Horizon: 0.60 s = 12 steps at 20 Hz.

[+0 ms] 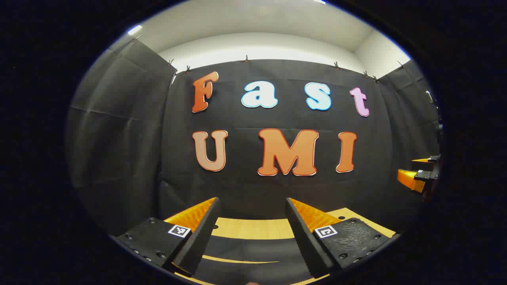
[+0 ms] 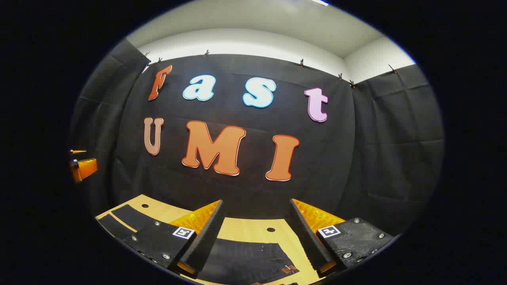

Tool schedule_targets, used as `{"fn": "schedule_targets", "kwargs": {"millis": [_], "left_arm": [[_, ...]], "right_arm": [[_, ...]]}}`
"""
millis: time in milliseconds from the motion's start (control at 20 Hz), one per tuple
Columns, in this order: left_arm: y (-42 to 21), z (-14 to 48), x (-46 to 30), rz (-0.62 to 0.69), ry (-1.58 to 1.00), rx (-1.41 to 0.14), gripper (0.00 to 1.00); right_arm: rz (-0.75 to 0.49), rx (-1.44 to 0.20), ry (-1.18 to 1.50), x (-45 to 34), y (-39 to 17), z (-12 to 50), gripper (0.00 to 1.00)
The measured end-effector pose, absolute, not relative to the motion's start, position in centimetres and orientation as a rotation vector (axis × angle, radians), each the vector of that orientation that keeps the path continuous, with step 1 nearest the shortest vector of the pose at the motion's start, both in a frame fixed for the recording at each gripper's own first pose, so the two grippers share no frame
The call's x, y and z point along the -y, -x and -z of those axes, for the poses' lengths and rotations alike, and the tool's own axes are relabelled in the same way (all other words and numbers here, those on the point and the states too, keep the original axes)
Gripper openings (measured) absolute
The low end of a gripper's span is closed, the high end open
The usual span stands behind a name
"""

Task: Grasp the waist and the cuffs of the jeans and fold them to make the two legs overlap; first hold the waist and fold one-third of the jeans toward the cuffs, then hold the cuffs and fold the remaining one-third in the same direction to finish folding.

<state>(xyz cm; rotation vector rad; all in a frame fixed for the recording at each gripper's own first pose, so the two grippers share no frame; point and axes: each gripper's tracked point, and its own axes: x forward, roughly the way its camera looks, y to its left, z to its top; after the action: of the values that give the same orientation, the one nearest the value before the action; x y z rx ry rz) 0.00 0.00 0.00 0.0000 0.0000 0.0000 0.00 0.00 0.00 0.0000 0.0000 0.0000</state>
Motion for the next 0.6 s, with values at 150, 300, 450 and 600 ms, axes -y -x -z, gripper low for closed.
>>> {"fn": "schedule_targets", "kwargs": {"millis": [150, 300, 450, 600], "left_arm": [[0.1, -3.7, -1.9, -0.031, 0.083, 0.044, 0.98], [-0.9, -3.9, -3.0, -0.056, 0.115, 0.020, 0.95], [-2.1, -4.6, -2.0, -0.033, 0.118, 0.009, 0.96], [-2.0, -4.2, -0.8, 0.001, 0.035, 0.028, 0.95]], "right_arm": [[-0.034, 0.077, -0.055, -1.8, -0.1, -3.2, 1.00], [-0.047, 0.071, -0.025, -2.5, -0.9, -2.5, 0.96], [-0.058, 0.051, -0.048, -3.4, -1.7, -3.0, 0.97], [-0.069, 0.055, -0.076, -3.5, -1.6, -2.5, 1.00]]}}
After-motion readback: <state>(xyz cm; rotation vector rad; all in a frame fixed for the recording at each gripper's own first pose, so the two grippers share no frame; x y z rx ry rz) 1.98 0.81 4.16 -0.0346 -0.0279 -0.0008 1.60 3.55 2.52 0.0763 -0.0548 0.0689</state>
